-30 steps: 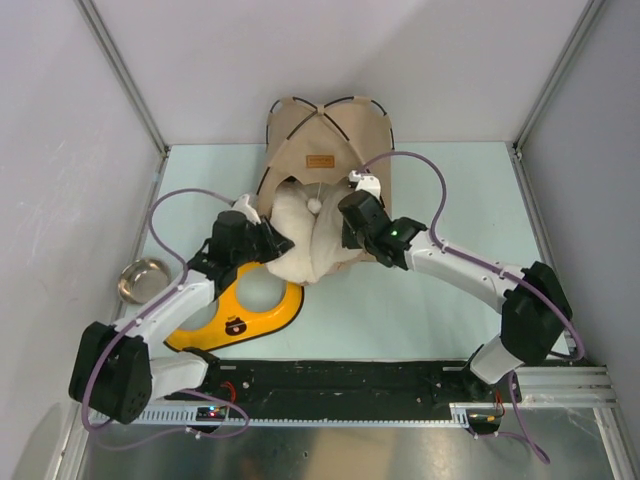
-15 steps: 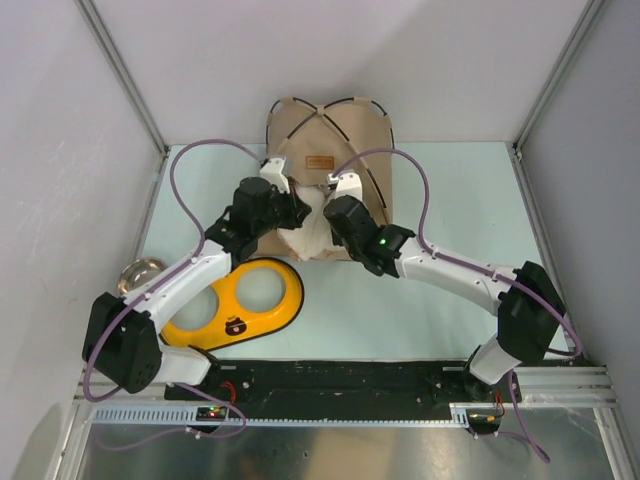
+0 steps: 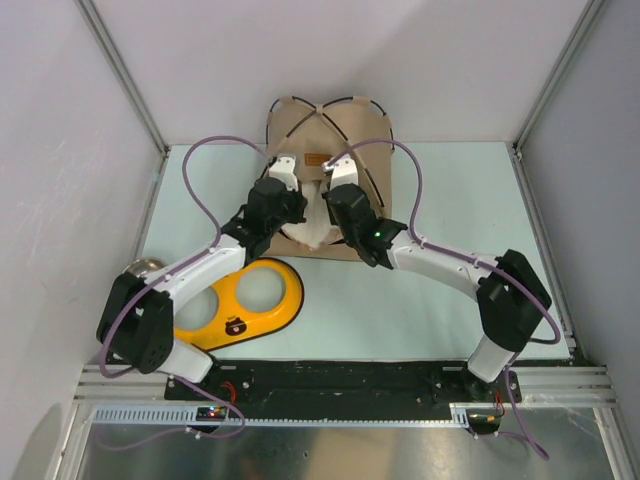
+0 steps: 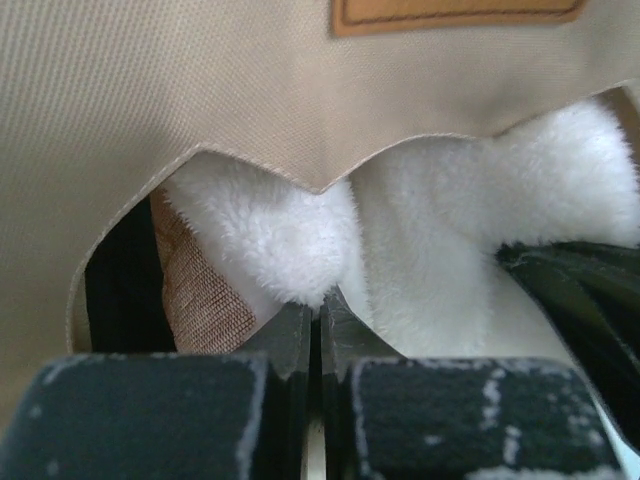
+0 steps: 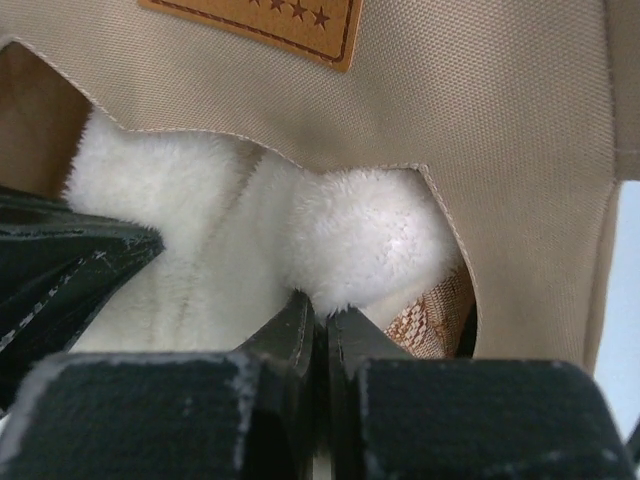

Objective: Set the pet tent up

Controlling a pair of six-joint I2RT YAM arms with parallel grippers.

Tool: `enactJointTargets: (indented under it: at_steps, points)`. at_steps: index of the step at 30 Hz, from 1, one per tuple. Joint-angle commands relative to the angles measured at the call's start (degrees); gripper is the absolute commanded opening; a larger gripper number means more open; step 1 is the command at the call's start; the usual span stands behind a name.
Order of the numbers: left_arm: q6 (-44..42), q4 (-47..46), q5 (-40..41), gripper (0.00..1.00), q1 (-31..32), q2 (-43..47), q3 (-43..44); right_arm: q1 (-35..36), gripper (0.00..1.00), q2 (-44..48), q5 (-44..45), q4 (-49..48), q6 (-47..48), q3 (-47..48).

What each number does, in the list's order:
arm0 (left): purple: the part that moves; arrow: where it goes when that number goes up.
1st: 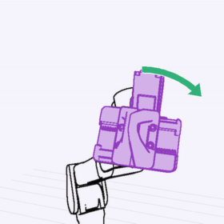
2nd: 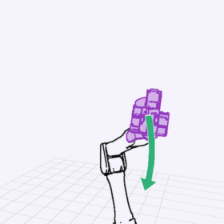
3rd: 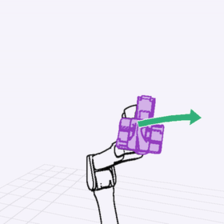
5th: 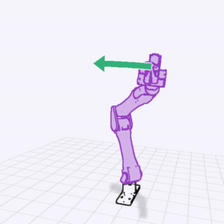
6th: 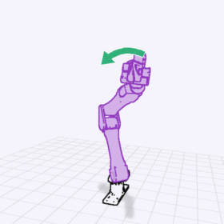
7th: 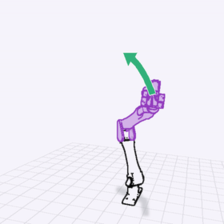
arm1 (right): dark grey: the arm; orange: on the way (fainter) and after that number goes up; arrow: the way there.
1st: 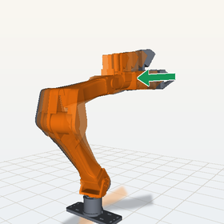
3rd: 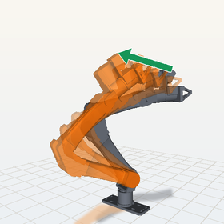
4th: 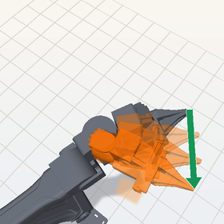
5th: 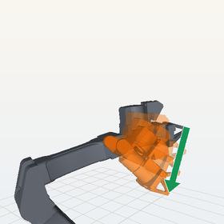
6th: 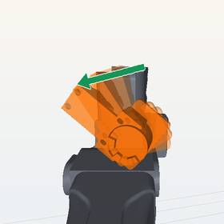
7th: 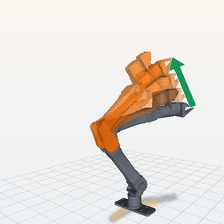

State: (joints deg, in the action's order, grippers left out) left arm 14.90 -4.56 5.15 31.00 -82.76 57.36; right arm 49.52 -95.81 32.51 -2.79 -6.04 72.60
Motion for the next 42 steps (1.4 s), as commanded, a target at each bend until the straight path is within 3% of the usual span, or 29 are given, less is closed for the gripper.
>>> enactJointTargets:
  at_steps: [1, 5, 15, 21, 29, 30, 32, 35, 37, 42]
  points:
    - [-1.52, -13.20, 4.78, 0.00, 2.19, -1.67, -1.54, 0.02, 0.00, -2.11, -3.33, -11.12, 2.28, -0.20]
    - [-3.72, -17.52, 7.83, 0.00, 2.22, -4.37, -1.48, 0.72, 0.00, -5.19, -1.55, -12.60, 3.62, -0.57]
    - [-8.11, -34.10, 11.43, 0.00, 2.34, -10.32, -3.61, 3.69, 0.00, -11.18, 13.75, -14.12, 5.47, -1.37]
    - [-8.37, -35.87, 12.28, 0.00, 2.38, -12.18, -3.44, 1.77, 0.00, -12.17, 16.71, -14.74, 5.42, -1.75]
    - [-8.11, -34.93, 20.46, 0.01, 4.90, -9.92, -10.36, -1.12, 0.03, -12.89, 16.27, -12.24, 4.42, -1.76]
    - [-7.72, -34.74, 20.62, 0.03, 5.05, -9.50, -11.45, -1.06, 0.08, -13.08, 16.27, -12.24, 4.57, -1.76]
    - [-6.82, -34.56, 20.68, 0.16, 5.17, -8.64, -13.15, -0.82, 0.21, -13.30, 16.22, -12.04, 4.75, -1.76]
    - [-6.84, -34.28, 20.37, 0.50, 5.22, -6.44, -14.68, -0.32, 0.39, -12.16, 16.35, -10.32, 3.51, -1.80]
    - [-7.37, -34.00, 20.30, 0.64, 5.21, -4.71, -15.12, 0.47, 0.48, -10.33, 15.94, -8.09, 1.81, -1.83]
    - [-8.11, -32.14, 19.41, 0.80, 5.28, -0.84, -14.51, 2.58, 0.63, -5.71, 15.51, -3.93, -1.73, -1.82]
